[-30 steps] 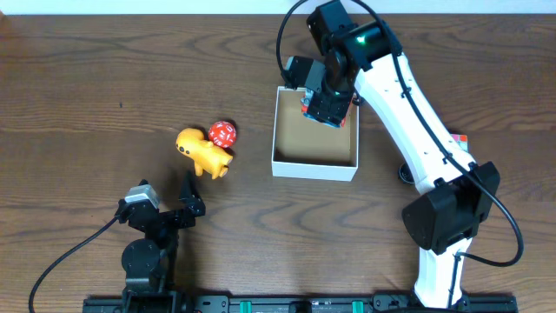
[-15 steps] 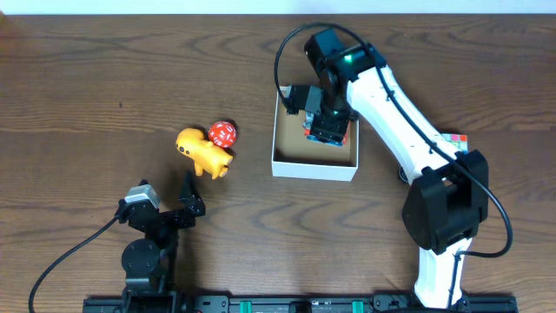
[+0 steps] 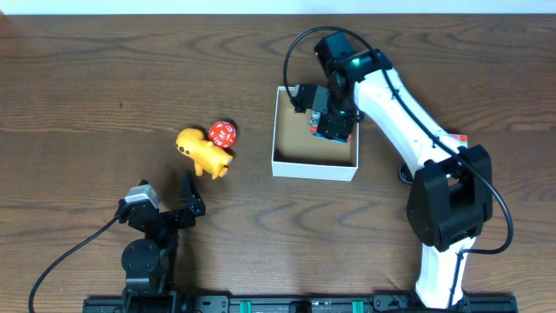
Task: Pack container
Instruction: 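Carry the held vehicle with the right gripper over the white box, then lower the vehicle into the box and open the right gripper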
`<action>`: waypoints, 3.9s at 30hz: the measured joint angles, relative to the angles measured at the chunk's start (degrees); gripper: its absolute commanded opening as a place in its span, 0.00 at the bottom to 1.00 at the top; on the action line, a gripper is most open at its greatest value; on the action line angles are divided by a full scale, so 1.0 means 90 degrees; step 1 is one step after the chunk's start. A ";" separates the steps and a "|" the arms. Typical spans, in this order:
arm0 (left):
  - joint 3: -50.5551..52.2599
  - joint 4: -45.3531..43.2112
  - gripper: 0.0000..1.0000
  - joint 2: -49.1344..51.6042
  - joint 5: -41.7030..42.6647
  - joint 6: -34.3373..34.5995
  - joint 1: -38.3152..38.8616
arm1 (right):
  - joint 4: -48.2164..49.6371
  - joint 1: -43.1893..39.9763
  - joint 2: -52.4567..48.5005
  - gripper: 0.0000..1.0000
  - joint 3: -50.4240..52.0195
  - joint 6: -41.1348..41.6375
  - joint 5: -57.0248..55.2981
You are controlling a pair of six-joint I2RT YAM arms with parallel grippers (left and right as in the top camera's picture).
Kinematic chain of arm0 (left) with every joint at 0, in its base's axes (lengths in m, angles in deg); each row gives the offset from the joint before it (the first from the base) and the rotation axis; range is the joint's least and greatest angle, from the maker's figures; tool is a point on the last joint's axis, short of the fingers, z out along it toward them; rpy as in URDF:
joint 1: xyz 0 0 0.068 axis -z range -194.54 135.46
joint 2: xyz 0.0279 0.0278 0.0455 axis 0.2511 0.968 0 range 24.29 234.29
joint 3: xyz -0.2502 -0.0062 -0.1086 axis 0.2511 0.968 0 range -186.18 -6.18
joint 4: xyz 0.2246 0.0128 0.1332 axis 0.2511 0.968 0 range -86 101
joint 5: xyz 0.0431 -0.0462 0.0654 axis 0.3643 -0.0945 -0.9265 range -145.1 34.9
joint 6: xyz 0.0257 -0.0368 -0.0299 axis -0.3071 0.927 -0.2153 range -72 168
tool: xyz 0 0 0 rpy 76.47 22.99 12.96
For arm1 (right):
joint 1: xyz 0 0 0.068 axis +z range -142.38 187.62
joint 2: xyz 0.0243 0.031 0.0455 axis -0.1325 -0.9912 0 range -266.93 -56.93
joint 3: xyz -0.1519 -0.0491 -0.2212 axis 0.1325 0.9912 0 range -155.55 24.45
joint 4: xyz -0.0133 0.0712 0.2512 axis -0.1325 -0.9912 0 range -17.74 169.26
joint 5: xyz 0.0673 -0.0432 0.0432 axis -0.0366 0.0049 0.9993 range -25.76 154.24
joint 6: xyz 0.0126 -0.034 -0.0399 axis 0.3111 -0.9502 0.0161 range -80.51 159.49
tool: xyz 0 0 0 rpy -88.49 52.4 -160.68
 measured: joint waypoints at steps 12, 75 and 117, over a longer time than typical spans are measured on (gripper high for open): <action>0.0000 0.0000 0.98 0.0000 0.0000 0.0000 0.0000 | 0.0381 -0.0146 -0.0002 0.40 0.0007 -0.0401 0.0102; 0.0000 0.0000 0.98 0.0000 0.0000 0.0000 0.0000 | 0.0619 -0.0454 -0.0471 0.81 0.0070 -0.1037 0.0427; 0.0000 0.0000 0.98 0.0000 0.0002 0.0000 0.0000 | -0.1299 0.0529 -0.0471 0.01 -0.1013 0.0673 0.0464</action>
